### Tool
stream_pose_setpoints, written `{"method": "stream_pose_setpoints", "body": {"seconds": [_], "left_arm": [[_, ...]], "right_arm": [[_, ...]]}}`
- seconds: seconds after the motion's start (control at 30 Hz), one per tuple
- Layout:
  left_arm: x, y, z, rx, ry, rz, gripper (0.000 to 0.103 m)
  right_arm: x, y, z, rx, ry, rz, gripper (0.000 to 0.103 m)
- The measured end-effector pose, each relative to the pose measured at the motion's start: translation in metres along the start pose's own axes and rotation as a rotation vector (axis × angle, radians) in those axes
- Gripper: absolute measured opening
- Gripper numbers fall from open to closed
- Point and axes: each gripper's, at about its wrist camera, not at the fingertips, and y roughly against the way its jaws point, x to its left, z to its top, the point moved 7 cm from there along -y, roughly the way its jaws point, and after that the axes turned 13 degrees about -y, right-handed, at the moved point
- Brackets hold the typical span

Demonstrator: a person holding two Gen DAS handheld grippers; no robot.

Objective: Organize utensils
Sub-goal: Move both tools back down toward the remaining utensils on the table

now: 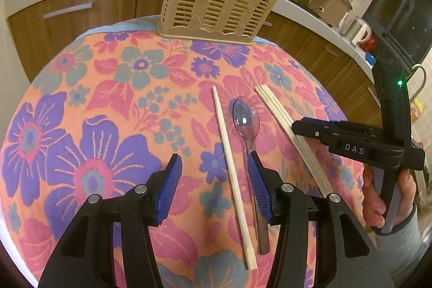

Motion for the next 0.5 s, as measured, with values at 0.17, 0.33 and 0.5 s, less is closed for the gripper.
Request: {"method": "stream_pose_setpoints", "body": {"seconds": [0.17, 0.33, 0.5], "left_arm": [[-0.0046, 0.0001, 0.0007, 0.003, -0.024, 0.018, 0.048], [-0.0055, -0.0036, 0.0010, 0.013, -0.028, 0.019, 0.048], [-0.0040, -0.0061, 0.0020, 0.046, -0.058, 0.047, 0.048]], "right_arm": [[0.0008, 0.0003, -0.0004, 0.002, 0.020, -0.017, 0.023], [0.0075, -0.0031, -0.0033, 0.002, 0.084, -0.074, 0.023], [0.0037, -0.0002, -0.0090, 0.021, 0.122, -0.132, 0.019]]}}
